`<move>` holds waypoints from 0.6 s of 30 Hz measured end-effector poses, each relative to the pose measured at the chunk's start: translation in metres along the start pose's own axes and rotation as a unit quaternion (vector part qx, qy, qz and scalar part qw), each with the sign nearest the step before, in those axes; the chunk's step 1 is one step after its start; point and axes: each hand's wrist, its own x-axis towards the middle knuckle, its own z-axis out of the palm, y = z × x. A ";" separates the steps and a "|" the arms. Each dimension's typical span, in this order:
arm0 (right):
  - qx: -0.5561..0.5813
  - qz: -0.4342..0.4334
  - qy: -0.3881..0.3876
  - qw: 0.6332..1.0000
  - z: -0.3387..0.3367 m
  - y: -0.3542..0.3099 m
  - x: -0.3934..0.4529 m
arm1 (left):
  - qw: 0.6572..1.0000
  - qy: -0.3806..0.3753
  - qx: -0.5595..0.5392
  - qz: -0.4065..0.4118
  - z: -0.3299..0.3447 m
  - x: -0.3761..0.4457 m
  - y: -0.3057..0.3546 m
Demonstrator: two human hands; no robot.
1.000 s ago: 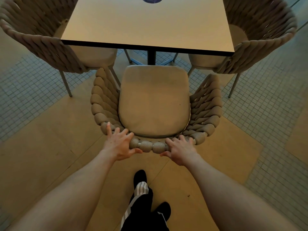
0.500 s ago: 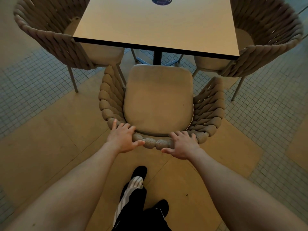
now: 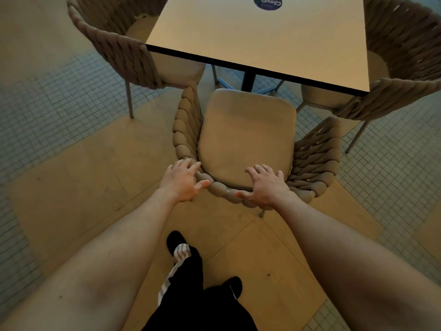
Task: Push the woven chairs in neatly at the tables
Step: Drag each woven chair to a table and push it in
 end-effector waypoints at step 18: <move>-0.068 -0.107 -0.002 0.992 -0.076 -0.189 0.050 | 0.987 -0.016 -0.070 -0.144 -0.076 -0.058 -0.160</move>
